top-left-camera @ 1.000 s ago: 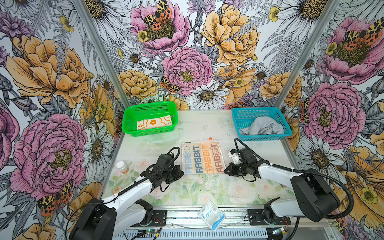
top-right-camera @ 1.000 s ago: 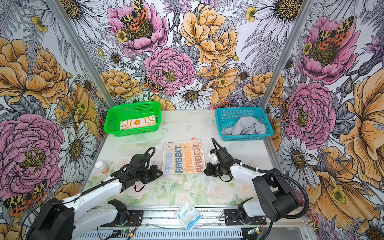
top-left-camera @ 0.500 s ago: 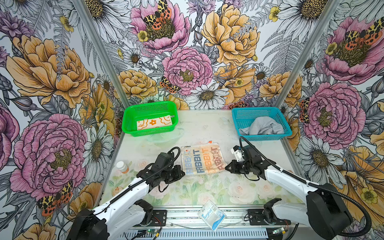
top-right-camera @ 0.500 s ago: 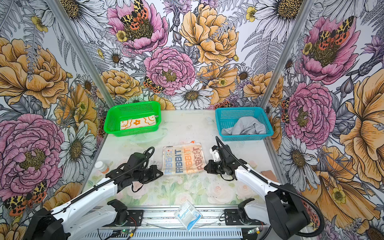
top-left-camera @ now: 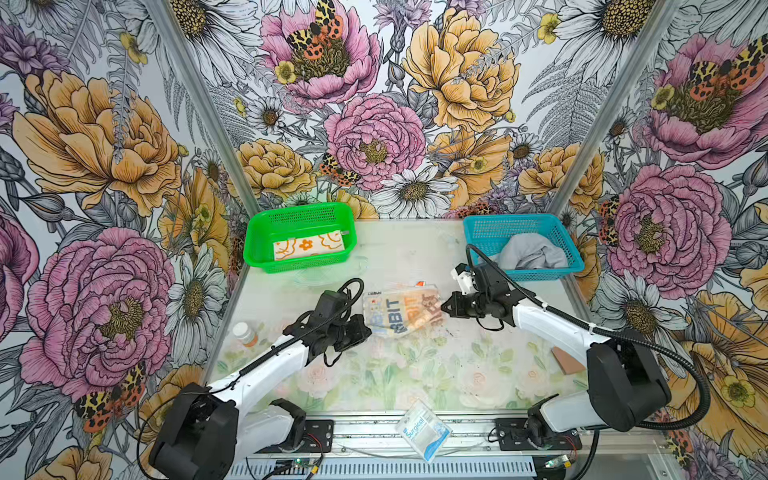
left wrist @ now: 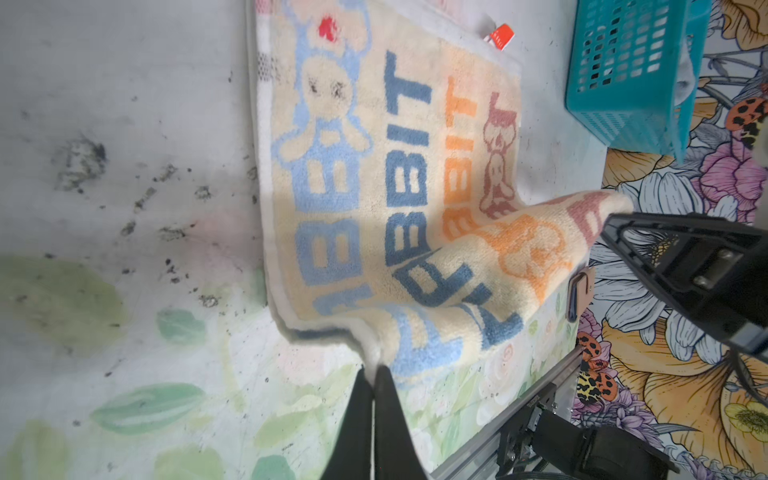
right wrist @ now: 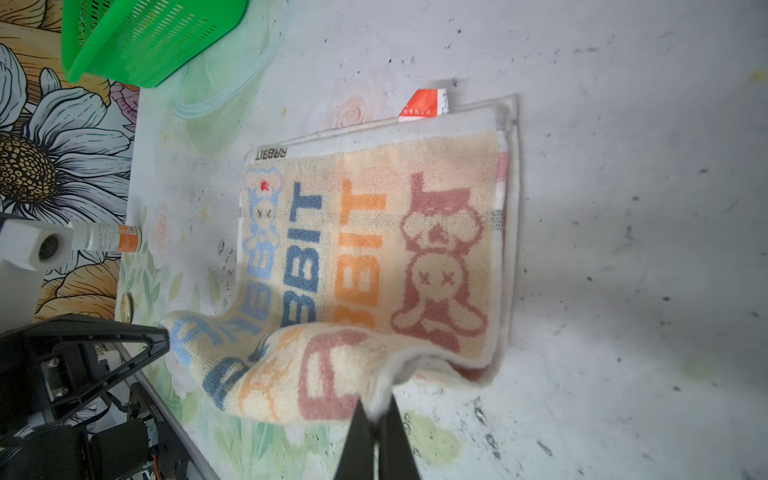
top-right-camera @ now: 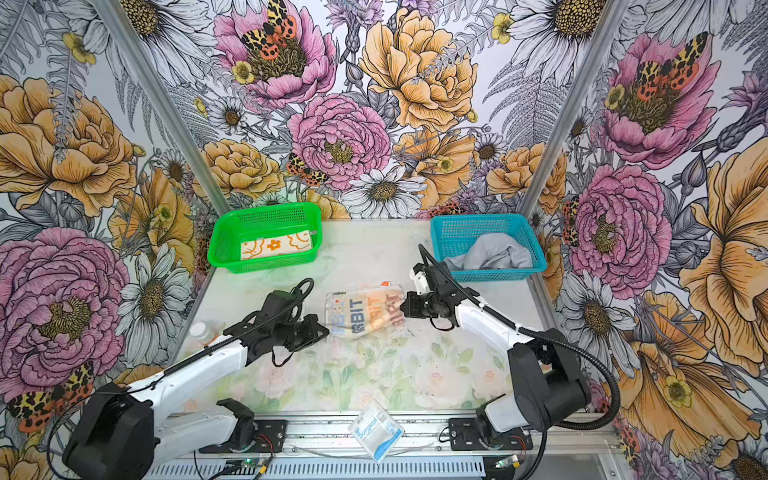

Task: Fold and stack the towels
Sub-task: 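Lift the near edge and fold it over toward the far edge with both grippers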

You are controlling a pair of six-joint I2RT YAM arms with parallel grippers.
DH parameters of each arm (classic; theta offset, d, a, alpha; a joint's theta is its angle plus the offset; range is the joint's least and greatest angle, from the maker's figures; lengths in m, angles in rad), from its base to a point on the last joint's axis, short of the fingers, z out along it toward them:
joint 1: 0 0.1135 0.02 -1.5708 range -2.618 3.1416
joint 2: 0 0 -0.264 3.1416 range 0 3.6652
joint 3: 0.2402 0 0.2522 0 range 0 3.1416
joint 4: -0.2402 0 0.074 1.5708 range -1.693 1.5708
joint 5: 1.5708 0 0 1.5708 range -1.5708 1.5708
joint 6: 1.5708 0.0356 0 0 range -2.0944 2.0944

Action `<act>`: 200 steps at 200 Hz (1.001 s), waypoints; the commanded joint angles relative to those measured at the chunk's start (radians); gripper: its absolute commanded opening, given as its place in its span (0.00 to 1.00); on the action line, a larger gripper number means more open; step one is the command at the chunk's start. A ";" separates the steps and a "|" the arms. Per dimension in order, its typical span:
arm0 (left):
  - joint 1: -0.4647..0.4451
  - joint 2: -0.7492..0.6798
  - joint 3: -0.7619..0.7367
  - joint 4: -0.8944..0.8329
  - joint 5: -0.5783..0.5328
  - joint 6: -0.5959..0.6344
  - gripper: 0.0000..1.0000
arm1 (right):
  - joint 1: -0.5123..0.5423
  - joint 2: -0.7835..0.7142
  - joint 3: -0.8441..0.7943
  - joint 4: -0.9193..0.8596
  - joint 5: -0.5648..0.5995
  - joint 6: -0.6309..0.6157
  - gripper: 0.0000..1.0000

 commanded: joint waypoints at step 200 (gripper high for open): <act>0.163 0.288 0.220 0.217 0.008 0.114 0.00 | -0.063 0.276 0.279 0.002 0.019 -0.086 0.00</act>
